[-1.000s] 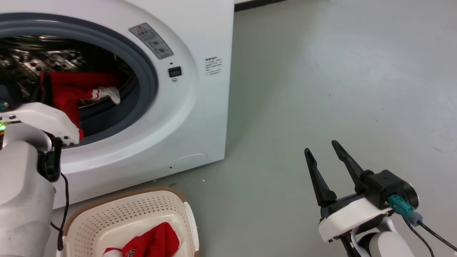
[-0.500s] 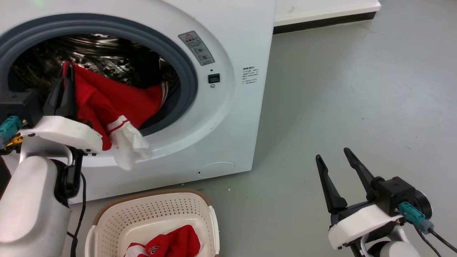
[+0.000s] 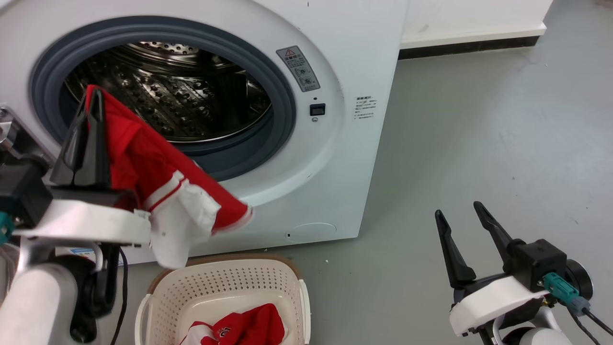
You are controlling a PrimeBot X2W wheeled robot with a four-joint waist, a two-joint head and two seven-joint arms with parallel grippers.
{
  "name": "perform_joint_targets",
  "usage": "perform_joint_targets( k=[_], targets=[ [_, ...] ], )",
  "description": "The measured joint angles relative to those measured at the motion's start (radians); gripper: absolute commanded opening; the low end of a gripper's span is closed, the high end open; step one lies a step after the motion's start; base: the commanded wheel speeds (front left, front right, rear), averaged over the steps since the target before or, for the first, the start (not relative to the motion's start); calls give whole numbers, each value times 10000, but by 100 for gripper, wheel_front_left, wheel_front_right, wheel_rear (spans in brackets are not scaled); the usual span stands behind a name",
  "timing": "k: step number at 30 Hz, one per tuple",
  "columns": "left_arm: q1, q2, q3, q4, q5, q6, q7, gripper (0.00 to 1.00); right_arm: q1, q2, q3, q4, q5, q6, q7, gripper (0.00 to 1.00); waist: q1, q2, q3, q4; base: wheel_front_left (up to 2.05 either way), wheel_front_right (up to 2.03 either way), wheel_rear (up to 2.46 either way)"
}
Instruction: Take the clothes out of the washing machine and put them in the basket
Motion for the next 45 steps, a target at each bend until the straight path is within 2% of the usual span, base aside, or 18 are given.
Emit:
perform_joint_targets(
  k=[4,8,16,24,32,38,45],
  targets=[
    [653,2,29,-934,2,337,290,0,65,0,-38,-52,-38,0,82,100,0,0,-56,153,0,0,0],
    [1442,-81,79,-1250,-107,610,424,0,108,0,-19,-84,-38,0,123,100,1,0,-24,280,0,0,0],
    [3080,-748,-192,-234,-815,731,318,0,105,0,79,-115,-67,0,194,100,0,0,115,417,0,0,0],
    [3513,-1735,-880,2445,-1580,56,-288,0,-93,0,188,-173,-138,0,207,100,1,0,570,425,0,0,0],
    [2352,-2497,-1135,5208,-1885,-769,-1218,0,-571,0,401,-192,-196,0,203,100,2,0,1312,238,0,0,0],
    [965,-2746,-1484,7168,-1668,-1313,-1645,0,-1002,-2,550,-268,-146,0,73,100,2,0,2119,-55,0,0,0],
    [-284,-2846,-1586,9758,-1511,-1576,-2021,0,-1499,-6,738,-165,-13,0,-238,100,3,0,3219,-505,0,0,0]
  ],
)
